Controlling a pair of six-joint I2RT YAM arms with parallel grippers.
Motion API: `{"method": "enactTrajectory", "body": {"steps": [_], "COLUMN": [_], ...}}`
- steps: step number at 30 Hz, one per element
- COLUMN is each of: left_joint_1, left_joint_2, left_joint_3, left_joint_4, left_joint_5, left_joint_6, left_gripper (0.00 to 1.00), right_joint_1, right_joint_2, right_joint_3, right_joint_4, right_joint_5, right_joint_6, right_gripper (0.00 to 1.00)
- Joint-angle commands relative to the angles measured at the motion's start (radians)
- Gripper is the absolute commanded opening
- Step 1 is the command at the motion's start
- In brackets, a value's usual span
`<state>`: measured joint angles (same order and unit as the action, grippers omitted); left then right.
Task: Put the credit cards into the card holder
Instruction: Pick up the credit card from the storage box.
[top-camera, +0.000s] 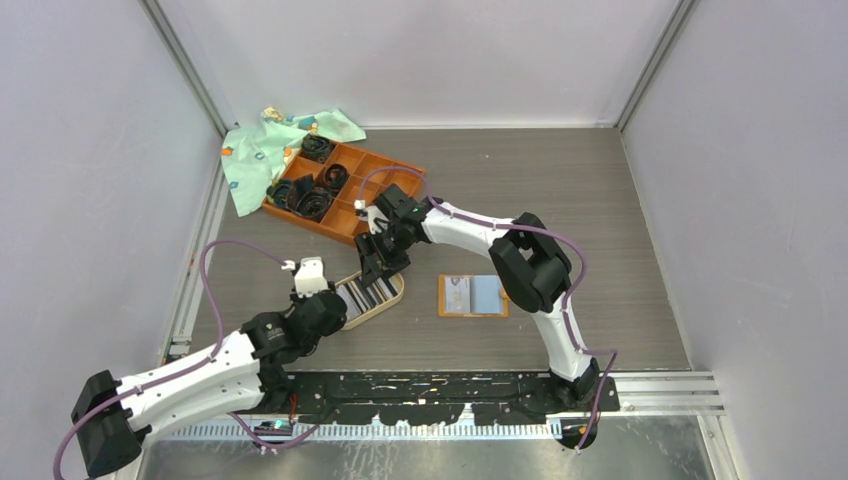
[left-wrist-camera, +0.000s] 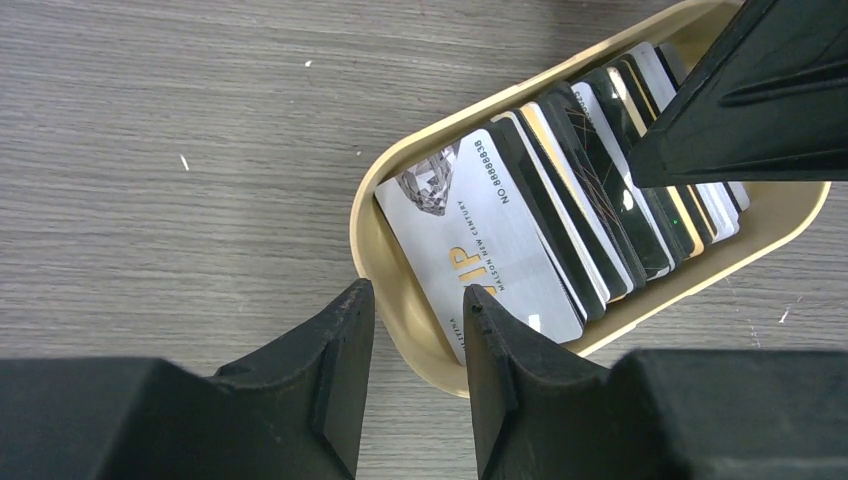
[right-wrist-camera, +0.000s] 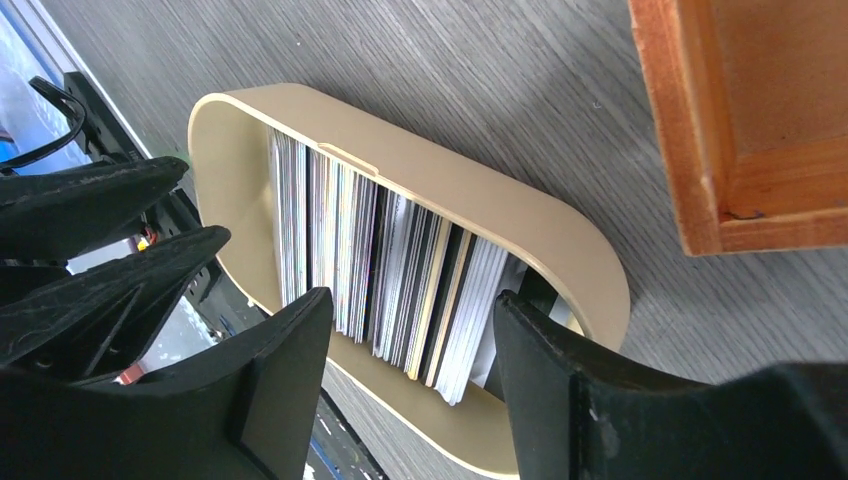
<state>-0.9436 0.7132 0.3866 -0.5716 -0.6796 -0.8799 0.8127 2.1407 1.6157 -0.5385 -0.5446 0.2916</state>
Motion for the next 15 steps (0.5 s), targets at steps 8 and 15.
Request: {"method": "enactTrajectory", "body": {"steps": [8, 15], "left_joint_1": [0.028, 0.041], "left_joint_2": [0.038, 0.040], "left_joint_3": [0.011, 0.003], "left_joint_4": [0.086, 0.099], "left_joint_5": [0.034, 0.054], "left_joint_6": [0.012, 0.020], "left_gripper": [0.39, 0.38], "right_joint_1": [-0.003, -0.012], "right_joint_2": [-0.008, -0.016], "right_joint_3": [-0.006, -0.041], "right_joint_4": [0.107, 0.195], "right_joint_5": [-0.219, -0.314], "right_joint_6": [0.123, 0.213], "right_gripper": [0.53, 0.50]}}
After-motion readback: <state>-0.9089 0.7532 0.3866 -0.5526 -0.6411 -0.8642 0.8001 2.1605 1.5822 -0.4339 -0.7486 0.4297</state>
